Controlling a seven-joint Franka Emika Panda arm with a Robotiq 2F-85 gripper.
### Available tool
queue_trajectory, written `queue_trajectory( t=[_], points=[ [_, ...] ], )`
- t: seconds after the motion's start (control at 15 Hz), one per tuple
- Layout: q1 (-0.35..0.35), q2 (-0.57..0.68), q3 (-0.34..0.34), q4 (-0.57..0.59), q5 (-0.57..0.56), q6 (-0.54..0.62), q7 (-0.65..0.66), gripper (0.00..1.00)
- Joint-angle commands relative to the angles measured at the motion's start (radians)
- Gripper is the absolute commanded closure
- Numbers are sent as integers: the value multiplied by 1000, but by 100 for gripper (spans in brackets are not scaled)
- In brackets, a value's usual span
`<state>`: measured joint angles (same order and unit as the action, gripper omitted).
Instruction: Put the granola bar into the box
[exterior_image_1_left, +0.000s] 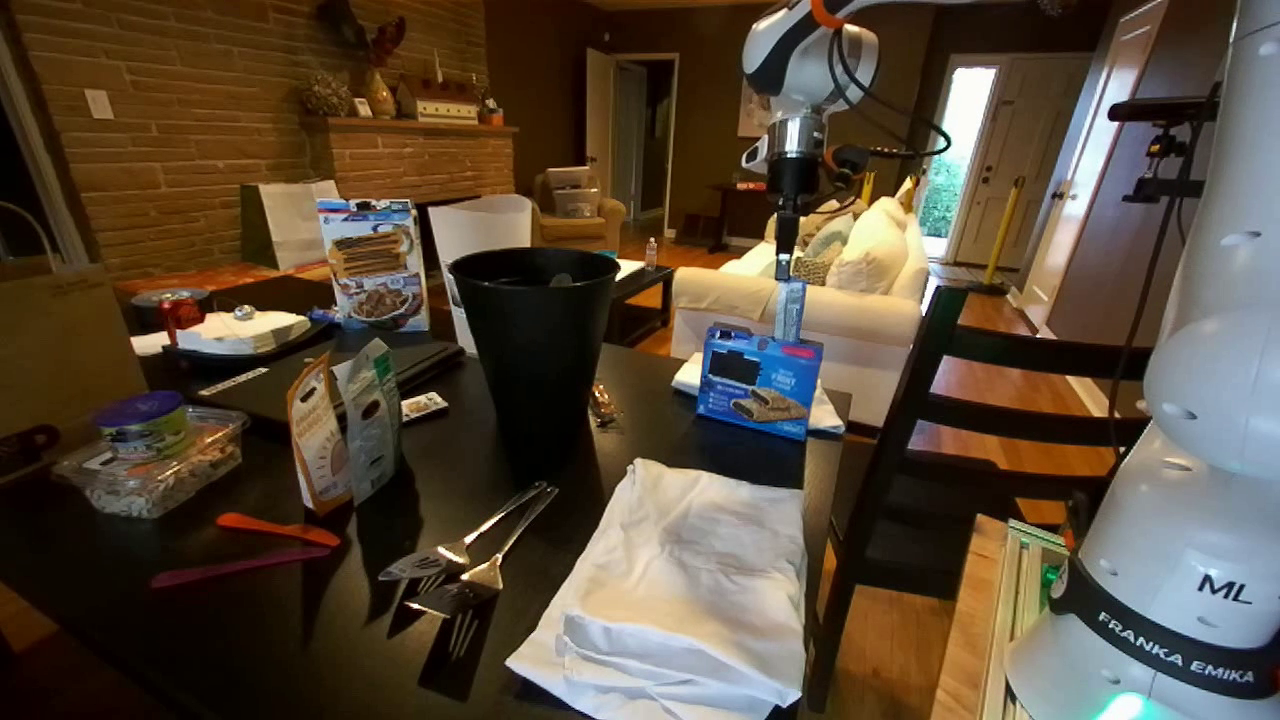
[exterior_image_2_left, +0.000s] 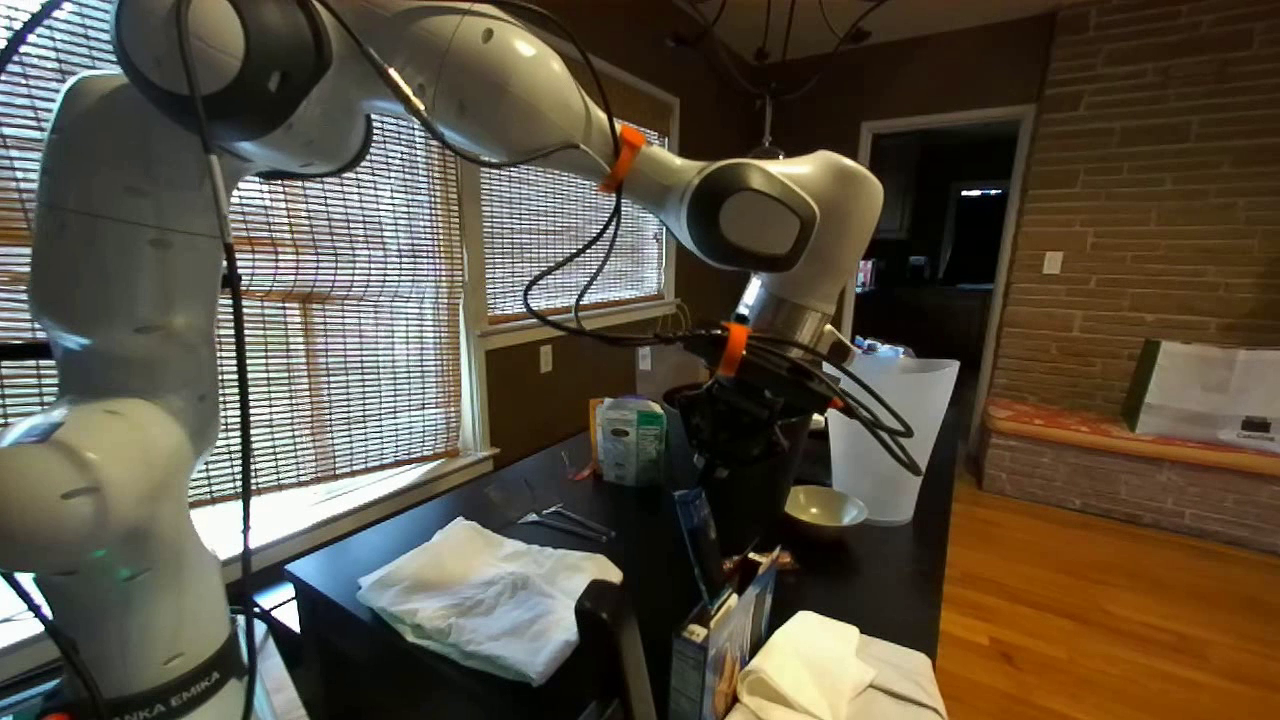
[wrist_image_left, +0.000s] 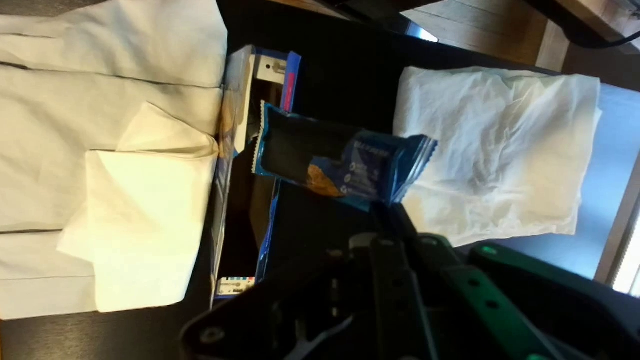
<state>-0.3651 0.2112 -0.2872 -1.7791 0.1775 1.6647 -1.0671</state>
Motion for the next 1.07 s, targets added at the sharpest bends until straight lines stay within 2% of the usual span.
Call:
queue_trajectory(
  t=[0.0,1.0],
  points=[
    [-29,42,13,59,45,-44,-36,100],
    [-64,118,29,102,59,-60,-47,100]
  ],
)
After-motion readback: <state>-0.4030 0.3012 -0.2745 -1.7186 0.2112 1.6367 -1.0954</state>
